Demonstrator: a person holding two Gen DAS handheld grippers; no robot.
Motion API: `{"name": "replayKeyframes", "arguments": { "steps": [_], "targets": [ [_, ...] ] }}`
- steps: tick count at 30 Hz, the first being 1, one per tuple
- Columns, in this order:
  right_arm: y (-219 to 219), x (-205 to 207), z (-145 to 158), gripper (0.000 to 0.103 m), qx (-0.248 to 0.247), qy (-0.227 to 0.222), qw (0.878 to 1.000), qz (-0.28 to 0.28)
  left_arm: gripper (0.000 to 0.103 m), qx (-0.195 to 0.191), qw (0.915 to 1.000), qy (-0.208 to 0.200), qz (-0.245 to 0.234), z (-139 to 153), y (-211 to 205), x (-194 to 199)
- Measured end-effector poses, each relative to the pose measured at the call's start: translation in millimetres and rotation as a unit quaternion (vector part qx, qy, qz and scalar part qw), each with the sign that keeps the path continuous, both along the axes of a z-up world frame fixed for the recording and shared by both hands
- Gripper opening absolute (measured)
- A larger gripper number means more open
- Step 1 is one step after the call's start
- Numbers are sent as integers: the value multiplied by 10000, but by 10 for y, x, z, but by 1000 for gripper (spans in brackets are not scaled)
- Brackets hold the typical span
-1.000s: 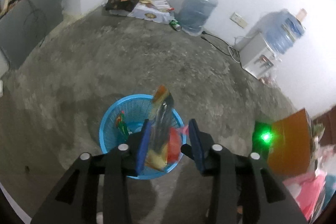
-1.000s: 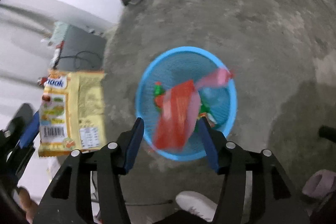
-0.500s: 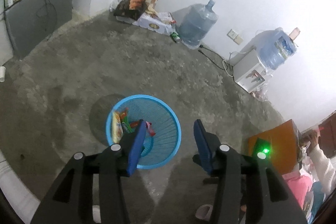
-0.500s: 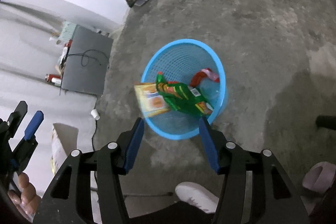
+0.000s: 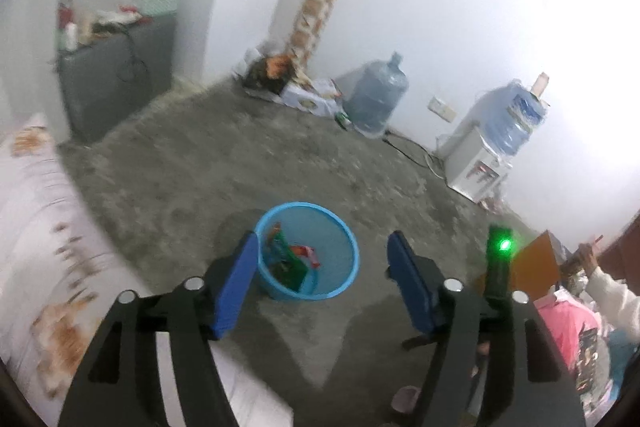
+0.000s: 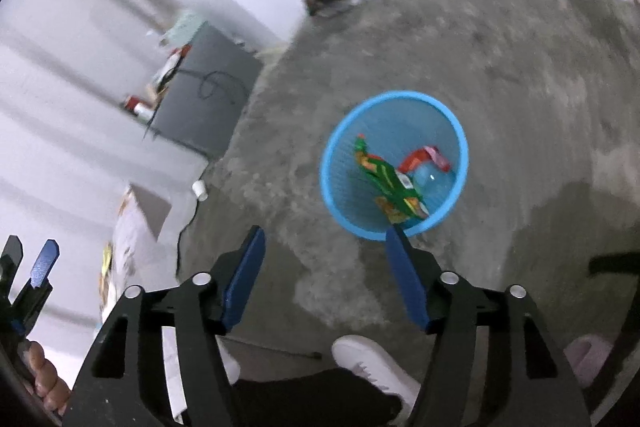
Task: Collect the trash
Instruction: 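Move both open tools back over the table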
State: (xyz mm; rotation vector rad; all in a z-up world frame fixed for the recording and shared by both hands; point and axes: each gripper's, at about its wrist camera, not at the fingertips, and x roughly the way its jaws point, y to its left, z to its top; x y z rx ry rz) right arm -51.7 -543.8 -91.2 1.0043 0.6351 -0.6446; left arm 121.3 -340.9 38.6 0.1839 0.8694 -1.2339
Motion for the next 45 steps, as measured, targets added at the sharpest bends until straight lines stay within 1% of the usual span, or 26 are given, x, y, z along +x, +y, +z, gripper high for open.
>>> {"name": "replayKeyframes", "arguments": {
  "steps": [2, 4, 7, 10, 12, 15, 18, 20, 23, 26, 31, 37, 41, 45],
  "targets": [
    [122, 66, 132, 72, -202, -21, 9996, 215, 71, -15, 9998, -100, 149, 30, 302, -47],
    [279, 179, 281, 75, -388, 11, 9980, 503, 74, -10, 9994, -176, 291, 52, 578, -83],
    [483, 354, 424, 76, -539, 22, 9941, 939, 78, -23, 9981, -340, 509, 85, 1008, -126],
    [716, 520, 570, 76, -626, -90, 9883, 1388, 82, -35, 9953, -573, 777, 118, 1428, -153],
    [857, 625, 636, 77, -572, -223, 9840, 1671, 83, -30, 9925, -711, 989, 127, 1669, -153],
    [1061, 819, 669, 77, -471, -298, 9768, 2066, 84, 10, 9882, -853, 1269, 130, 2056, -119],
    [1281, 1014, 668, 77, -390, -306, 9688, 2426, 85, 49, 9804, -1015, 1685, 115, 2471, -106],
    [1395, 1134, 660, 77, -325, -313, 9639, 2623, 87, 43, 9758, -1079, 1903, 97, 2663, -135],
    [1634, 1356, 646, 77, -248, -258, 9558, 2920, 88, 105, 9681, -1064, 2267, 29, 2999, -112],
    [1823, 1547, 629, 77, -145, -183, 9495, 3129, 89, 63, 9634, -990, 2489, -35, 3270, -57],
    [2163, 1712, 651, 77, -86, -117, 9404, 3398, 89, 22, 9551, -748, 2867, -131, 3628, 115],
    [2404, 1893, 623, 77, 86, -197, 9350, 3539, 89, 116, 9531, -601, 2963, -106, 3767, 361],
    [2466, 1969, 624, 77, 174, -203, 9318, 3620, 89, 107, 9517, -624, 3005, -70, 3801, 462],
    [2476, 2033, 680, 77, 193, -253, 9304, 3652, 89, 88, 9501, -557, 3068, -84, 3816, 538]
  ]
}}
